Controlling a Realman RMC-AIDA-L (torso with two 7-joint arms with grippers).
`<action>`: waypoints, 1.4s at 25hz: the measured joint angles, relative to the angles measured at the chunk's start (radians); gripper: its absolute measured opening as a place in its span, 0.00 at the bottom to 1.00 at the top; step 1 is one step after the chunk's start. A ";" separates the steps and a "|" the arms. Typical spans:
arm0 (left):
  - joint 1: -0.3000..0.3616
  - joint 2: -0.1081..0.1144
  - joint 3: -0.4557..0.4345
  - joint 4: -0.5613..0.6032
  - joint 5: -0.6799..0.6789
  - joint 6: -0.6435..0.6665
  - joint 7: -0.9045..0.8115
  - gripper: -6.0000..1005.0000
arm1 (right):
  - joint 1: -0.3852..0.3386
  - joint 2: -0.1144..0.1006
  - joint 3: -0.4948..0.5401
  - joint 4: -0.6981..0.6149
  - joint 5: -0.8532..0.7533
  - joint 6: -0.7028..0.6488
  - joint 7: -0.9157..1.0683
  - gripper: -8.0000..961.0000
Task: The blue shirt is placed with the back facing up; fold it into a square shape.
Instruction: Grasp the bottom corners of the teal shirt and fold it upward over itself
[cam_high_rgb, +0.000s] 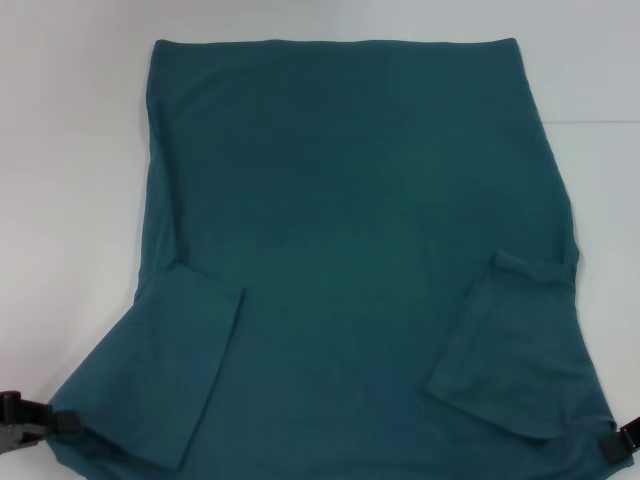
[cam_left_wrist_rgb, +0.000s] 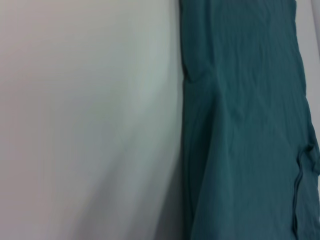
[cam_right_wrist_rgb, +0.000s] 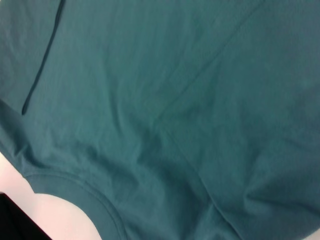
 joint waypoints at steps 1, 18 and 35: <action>0.004 -0.001 -0.001 0.002 0.000 -0.002 -0.003 0.00 | 0.001 0.000 0.000 0.000 0.000 -0.001 0.001 0.04; 0.034 -0.006 -0.022 0.008 0.040 -0.030 -0.048 0.00 | -0.004 0.000 -0.001 0.000 0.000 -0.004 0.004 0.04; -0.159 0.022 -0.029 -0.098 0.011 -0.090 0.008 0.00 | 0.006 -0.007 0.080 -0.002 0.089 0.083 -0.005 0.05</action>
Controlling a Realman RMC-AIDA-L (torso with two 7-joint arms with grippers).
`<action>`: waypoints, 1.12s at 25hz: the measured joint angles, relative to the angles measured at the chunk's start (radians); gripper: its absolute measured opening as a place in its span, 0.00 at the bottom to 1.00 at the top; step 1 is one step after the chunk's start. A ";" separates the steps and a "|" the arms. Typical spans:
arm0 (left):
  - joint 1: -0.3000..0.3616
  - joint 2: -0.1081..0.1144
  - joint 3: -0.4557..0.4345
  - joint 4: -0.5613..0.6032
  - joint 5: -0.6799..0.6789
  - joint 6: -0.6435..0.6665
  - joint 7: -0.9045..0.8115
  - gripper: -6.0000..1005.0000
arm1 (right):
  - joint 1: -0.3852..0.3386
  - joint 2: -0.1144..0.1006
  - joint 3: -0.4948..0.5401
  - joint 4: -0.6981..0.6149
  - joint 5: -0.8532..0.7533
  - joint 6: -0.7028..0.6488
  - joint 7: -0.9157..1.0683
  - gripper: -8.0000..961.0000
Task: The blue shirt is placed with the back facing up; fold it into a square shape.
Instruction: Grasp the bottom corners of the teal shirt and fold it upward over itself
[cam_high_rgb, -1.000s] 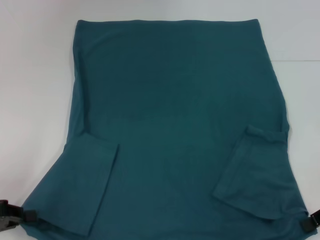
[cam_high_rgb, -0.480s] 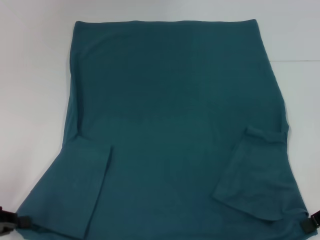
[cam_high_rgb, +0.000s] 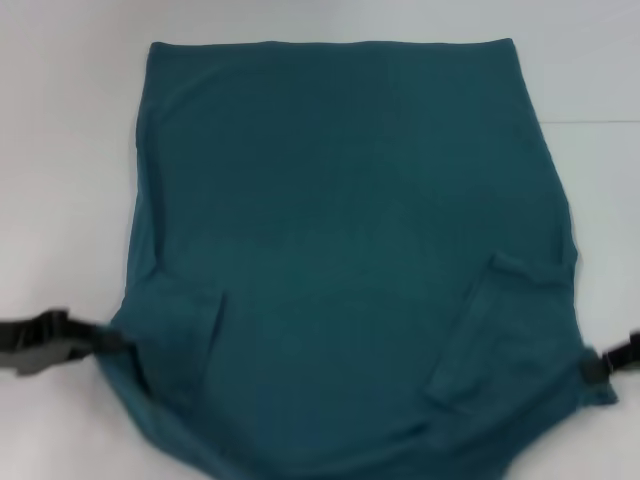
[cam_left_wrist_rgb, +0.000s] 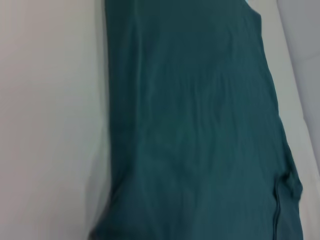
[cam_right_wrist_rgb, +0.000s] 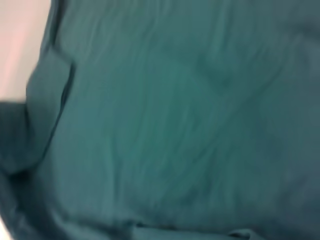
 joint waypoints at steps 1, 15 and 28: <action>-0.010 0.001 0.003 -0.005 0.001 -0.010 -0.008 0.00 | 0.001 -0.002 0.010 -0.001 0.011 0.015 0.005 0.05; -0.232 0.038 0.158 -0.096 0.008 -0.411 -0.179 0.00 | 0.083 0.000 0.003 0.006 0.105 0.432 0.156 0.04; -0.311 -0.009 0.277 -0.116 -0.020 -0.764 -0.141 0.00 | 0.166 0.036 -0.084 0.063 0.106 0.782 0.167 0.04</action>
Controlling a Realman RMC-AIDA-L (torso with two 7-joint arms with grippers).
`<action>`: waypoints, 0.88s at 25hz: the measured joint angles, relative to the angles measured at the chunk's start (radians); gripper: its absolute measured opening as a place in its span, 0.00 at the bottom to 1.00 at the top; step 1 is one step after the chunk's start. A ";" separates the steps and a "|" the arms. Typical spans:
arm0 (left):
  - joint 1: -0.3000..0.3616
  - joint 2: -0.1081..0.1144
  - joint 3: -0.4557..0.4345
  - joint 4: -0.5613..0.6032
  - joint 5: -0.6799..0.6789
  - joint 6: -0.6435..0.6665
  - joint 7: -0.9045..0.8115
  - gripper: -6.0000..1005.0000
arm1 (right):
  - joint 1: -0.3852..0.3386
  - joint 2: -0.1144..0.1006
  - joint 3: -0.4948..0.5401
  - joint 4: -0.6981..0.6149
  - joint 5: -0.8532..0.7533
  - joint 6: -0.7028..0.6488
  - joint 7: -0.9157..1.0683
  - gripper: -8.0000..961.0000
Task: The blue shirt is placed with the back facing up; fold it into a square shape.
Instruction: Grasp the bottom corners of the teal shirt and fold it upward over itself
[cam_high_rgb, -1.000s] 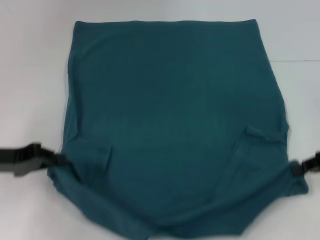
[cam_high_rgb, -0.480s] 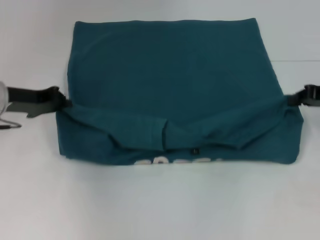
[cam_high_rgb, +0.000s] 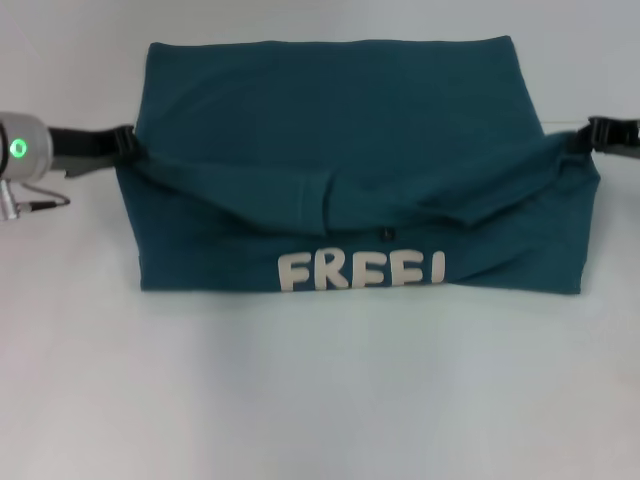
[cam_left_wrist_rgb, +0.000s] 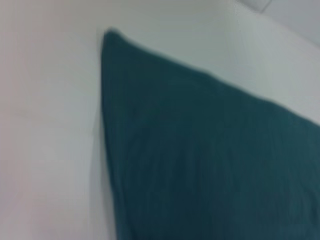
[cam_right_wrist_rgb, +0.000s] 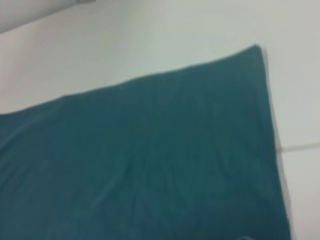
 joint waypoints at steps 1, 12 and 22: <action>-0.004 -0.006 0.000 0.002 -0.010 -0.020 0.030 0.00 | 0.007 0.000 -0.005 0.007 0.000 0.027 0.001 0.04; -0.044 -0.065 0.147 -0.036 -0.019 -0.335 0.095 0.00 | 0.057 0.027 -0.135 0.138 -0.001 0.334 -0.027 0.05; -0.045 -0.080 0.153 -0.029 -0.016 -0.411 0.087 0.00 | 0.097 0.021 -0.177 0.145 0.001 0.397 -0.025 0.04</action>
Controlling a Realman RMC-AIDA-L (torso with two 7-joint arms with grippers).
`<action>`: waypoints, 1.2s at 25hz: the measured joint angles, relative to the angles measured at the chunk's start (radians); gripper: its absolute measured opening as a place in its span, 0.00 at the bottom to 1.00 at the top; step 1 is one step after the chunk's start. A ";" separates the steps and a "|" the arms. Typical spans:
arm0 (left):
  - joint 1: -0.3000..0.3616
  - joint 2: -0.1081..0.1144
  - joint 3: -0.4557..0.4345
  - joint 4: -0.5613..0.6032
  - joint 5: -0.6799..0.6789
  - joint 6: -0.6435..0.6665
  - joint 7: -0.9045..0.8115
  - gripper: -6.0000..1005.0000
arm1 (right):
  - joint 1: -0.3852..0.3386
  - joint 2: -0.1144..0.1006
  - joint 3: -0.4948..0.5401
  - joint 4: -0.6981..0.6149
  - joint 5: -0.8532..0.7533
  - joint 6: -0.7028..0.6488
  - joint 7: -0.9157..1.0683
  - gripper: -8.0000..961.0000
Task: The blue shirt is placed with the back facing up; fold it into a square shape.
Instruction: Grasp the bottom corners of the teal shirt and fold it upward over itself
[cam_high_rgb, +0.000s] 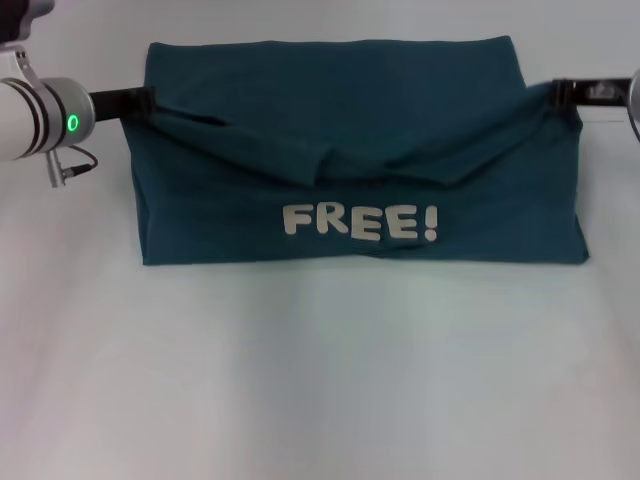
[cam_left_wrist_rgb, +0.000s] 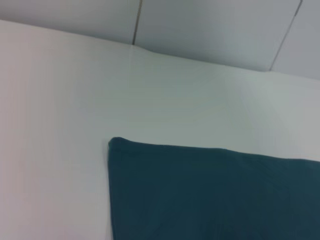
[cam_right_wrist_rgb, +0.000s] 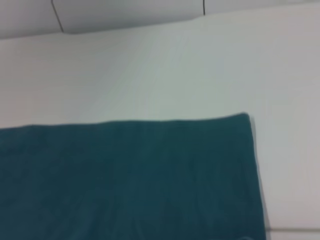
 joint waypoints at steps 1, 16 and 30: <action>-0.001 0.000 0.000 0.001 0.000 -0.001 0.000 0.00 | 0.007 -0.002 0.000 0.001 -0.001 0.001 0.000 0.05; -0.007 -0.016 0.008 0.004 0.001 -0.042 0.007 0.00 | 0.045 -0.008 -0.039 0.031 -0.008 0.013 -0.011 0.07; -0.020 0.037 0.033 -0.082 0.005 -0.010 -0.119 0.26 | 0.020 -0.025 -0.045 0.032 -0.096 0.004 0.047 0.32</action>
